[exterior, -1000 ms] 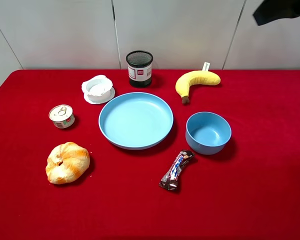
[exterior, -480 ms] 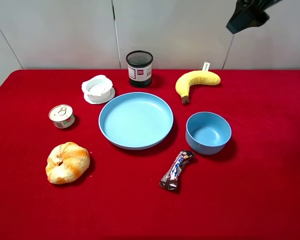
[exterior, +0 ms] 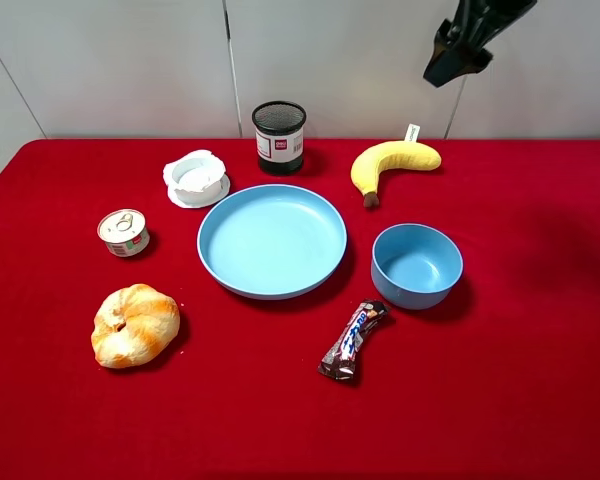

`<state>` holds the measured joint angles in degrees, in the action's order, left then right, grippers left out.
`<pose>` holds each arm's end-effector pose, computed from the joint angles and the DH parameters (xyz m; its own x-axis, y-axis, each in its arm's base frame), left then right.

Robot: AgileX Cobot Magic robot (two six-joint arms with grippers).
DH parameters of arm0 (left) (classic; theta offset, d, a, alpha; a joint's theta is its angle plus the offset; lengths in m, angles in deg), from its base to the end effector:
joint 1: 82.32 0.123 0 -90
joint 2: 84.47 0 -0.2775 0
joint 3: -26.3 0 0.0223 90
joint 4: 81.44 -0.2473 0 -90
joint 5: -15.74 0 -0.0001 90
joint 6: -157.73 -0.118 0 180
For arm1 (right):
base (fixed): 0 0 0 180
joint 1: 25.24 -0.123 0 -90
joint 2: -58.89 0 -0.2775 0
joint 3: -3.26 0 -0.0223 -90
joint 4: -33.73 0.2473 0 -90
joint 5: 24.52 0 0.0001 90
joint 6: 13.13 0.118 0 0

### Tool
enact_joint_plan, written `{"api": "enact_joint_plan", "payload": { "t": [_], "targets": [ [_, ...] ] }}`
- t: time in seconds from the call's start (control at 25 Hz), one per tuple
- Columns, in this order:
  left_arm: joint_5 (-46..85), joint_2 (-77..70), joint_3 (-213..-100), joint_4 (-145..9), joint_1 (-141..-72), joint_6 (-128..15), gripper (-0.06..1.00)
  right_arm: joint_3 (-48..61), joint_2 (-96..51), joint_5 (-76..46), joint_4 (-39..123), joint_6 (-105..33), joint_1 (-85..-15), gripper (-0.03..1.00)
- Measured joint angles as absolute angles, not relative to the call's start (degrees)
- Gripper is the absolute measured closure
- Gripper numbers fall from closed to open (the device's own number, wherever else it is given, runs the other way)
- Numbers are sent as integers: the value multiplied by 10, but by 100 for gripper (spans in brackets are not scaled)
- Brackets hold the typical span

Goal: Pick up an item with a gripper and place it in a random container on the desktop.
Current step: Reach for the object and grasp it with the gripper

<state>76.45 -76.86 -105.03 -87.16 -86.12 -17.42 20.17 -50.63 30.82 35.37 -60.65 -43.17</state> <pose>0.0237 0.0087 0.2624 -0.4502 -0.0057 -0.8929 -0.0274 0.9996 0.0074 0.3829 0.1268 0.2955 -0.3219 -0.8675 -0.3793 -0.8054 0.4615 -0.3719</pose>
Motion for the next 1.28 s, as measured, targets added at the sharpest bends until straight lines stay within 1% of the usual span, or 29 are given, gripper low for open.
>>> {"api": "enact_joint_plan", "payload": {
  "t": [0.36, 0.76, 1.28],
  "targets": [
    [764, -769, -1050, -872, -861, -174, -4, 259, -595, 303, 352, -671, -432, 27],
    [764, -769, -1050, -872, -861, -174, -4, 275, -651, 285, 332, -779, -426, 27],
    [764, -769, -1050, -872, -861, -174, -4, 344, -753, 245, 328, -822, -407, 27]
  ]
}}
